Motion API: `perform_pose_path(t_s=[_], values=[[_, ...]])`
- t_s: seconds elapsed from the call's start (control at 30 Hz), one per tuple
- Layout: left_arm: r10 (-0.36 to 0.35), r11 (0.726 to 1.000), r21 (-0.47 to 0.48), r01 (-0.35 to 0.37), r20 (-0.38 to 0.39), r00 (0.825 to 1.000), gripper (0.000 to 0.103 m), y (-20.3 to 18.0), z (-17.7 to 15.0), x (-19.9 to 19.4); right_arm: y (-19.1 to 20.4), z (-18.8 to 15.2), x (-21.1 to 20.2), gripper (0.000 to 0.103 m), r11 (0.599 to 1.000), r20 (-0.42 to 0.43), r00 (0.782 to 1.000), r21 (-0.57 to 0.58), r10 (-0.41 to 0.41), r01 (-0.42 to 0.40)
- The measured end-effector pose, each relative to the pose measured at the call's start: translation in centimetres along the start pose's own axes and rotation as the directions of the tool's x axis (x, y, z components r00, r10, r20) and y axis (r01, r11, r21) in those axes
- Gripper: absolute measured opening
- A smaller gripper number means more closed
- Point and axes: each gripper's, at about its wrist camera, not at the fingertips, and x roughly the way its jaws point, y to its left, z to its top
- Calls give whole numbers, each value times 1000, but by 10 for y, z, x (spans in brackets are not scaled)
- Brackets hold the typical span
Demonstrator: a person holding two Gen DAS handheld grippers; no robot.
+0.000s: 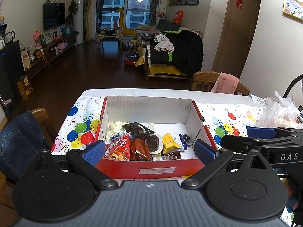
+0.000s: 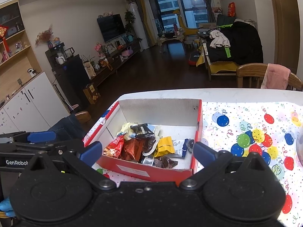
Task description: Organize snacks
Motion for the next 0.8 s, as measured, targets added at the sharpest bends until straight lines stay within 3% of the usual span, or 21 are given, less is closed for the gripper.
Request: perform_pose_path(t_s=[0.8], values=[[2,1000,-22,-3,-37,999,101,1,-8,5,-16,-9,2,103,999,-25,1000,38,-14,15]])
